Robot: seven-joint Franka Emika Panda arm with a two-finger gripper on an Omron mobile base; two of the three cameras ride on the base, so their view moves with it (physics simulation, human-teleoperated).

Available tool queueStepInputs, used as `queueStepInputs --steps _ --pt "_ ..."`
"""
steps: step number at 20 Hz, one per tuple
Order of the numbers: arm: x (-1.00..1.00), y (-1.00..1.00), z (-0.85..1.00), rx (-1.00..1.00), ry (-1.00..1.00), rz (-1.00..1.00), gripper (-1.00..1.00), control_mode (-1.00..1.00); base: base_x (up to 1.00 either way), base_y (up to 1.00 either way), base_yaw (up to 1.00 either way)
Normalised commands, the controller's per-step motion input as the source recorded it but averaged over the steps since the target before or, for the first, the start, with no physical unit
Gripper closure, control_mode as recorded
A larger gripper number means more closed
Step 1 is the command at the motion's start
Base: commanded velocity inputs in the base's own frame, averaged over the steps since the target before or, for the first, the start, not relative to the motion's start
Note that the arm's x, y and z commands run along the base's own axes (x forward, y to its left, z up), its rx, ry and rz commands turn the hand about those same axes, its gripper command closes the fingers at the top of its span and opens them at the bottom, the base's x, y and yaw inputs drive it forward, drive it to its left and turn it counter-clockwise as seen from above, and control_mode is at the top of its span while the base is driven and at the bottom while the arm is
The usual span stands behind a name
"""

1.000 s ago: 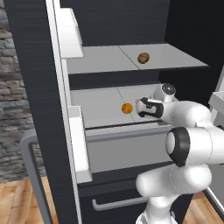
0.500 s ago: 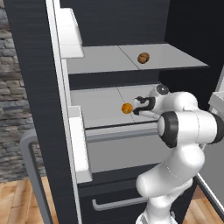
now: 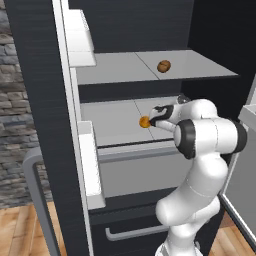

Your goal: Open the fridge, remove the orange, potato, and steak, and place them on any counter.

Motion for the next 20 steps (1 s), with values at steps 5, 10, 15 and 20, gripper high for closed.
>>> queueStepInputs --steps 5,10,15,20 --pt "0.0 0.0 0.0 0.0 0.0 0.0 1.0 -1.0 0.0 0.0 0.0" --pt "-0.63 0.1 -0.15 0.0 -0.08 -0.01 1.0 -1.0 0.0 0.0 0.0" --pt "-1.0 0.03 0.46 0.0 -0.14 -0.02 1.0 -1.0 0.0 0.0 0.0" --pt "-1.0 0.04 0.97 0.0 -0.03 0.0 1.0 -1.0 0.0 0.0 0.0"
